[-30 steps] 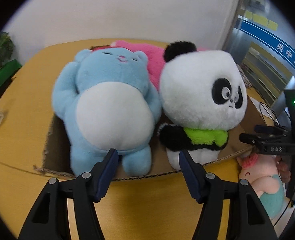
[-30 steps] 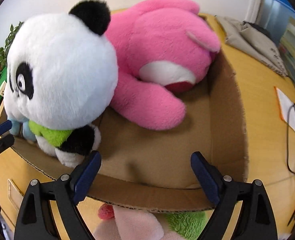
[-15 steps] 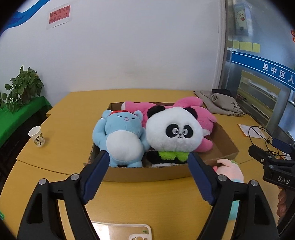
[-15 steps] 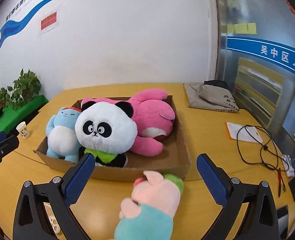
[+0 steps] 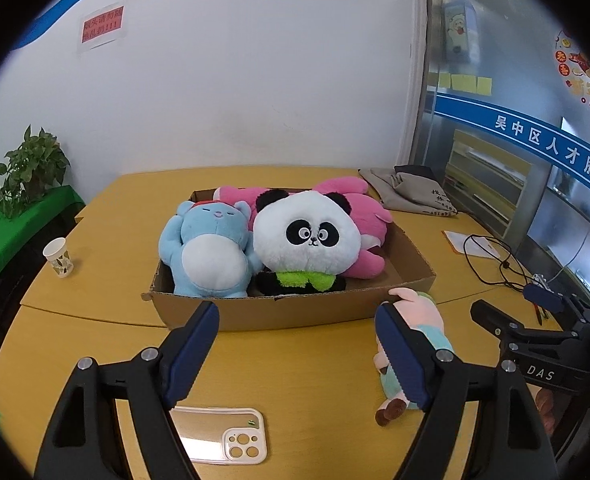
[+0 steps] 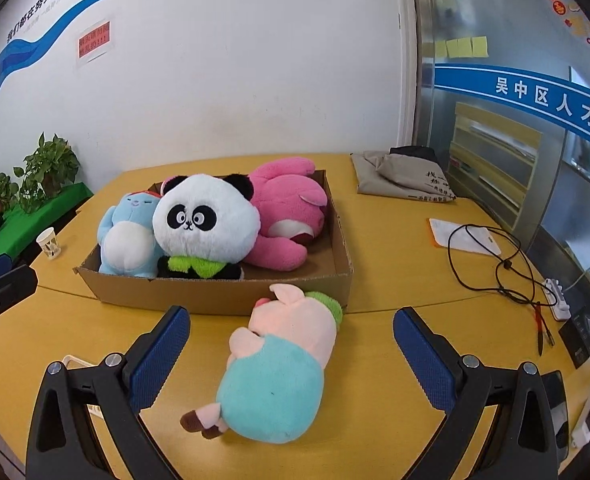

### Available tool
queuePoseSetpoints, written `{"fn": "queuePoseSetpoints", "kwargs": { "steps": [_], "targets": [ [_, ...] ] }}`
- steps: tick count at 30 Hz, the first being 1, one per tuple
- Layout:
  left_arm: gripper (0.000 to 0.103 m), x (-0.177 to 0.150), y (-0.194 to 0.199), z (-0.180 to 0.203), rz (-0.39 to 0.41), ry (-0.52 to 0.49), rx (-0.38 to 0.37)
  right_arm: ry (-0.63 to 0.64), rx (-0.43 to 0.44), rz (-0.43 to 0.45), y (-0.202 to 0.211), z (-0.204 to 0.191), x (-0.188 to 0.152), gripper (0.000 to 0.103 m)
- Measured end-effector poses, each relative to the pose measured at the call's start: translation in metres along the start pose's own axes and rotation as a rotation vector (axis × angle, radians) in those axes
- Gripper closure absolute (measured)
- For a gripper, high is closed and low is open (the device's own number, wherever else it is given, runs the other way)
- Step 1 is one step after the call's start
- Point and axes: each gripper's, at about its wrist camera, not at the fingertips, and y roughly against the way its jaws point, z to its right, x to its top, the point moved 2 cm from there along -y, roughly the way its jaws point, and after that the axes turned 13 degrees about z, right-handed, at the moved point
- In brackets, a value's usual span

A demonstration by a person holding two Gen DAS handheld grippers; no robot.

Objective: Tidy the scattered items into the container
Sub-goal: 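Grasp the pink-and-teal plush pig with both grippers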

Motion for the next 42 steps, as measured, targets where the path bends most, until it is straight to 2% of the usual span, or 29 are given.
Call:
{"fn": "queuePoseSetpoints", "kwargs": {
  "steps": [5,7,12,14,17,19,22,27,30,32,35,37,40,42],
  "targets": [
    [0.023,-0.012,-0.017,0.003,-0.063,0.041,-0.056,-0.057,-0.004,-0.054,-0.012,0.022,-0.013,0.000],
    [0.023,-0.017,-0.025,0.005,-0.084,0.045,-0.064,-0.126,-0.006,-0.125,-0.026,0.037,-0.029,0.000],
    [0.023,-0.032,-0.051,0.011,-0.157,0.067,-0.082,-0.249,0.064,-0.280,-0.063,0.052,-0.081,0.000],
    [0.023,-0.038,-0.062,0.013,-0.188,0.093,-0.109,-0.288,0.108,-0.321,-0.077,0.052,-0.093,0.000],
    [0.023,-0.046,-0.075,0.018,-0.219,0.104,-0.144,-0.364,0.239,-0.347,-0.092,0.048,-0.102,0.000],
    [0.023,-0.049,-0.082,0.022,-0.232,0.099,-0.159,-0.344,0.292,-0.348,-0.097,0.041,-0.105,0.000],
    [0.023,-0.053,-0.093,0.031,-0.256,0.108,-0.221,-0.318,0.386,-0.363,-0.099,0.026,-0.113,0.001],
    [0.023,-0.062,-0.105,0.056,-0.281,0.040,-0.330,-0.287,0.553,-0.405,-0.095,-0.003,-0.133,0.015],
    [0.022,-0.067,-0.110,0.065,-0.276,-0.015,-0.325,-0.207,0.585,-0.414,-0.088,-0.022,-0.142,0.022],
    [0.021,-0.067,-0.114,0.065,-0.272,0.000,-0.347,-0.152,0.574,-0.412,-0.085,-0.031,-0.148,0.028],
    [0.021,-0.067,-0.121,0.061,-0.279,0.001,-0.319,-0.123,0.589,-0.398,-0.081,-0.038,-0.148,0.032],
    [0.021,-0.066,-0.125,0.056,-0.285,0.006,-0.300,-0.142,0.602,-0.400,-0.082,-0.039,-0.147,0.031],
    [0.021,-0.066,-0.135,0.042,-0.305,0.063,-0.290,-0.155,0.603,-0.405,-0.083,-0.042,-0.146,0.024],
    [0.021,-0.068,-0.144,0.035,-0.320,0.086,-0.273,-0.139,0.573,-0.394,-0.085,-0.044,-0.144,0.011]
  ]
}}
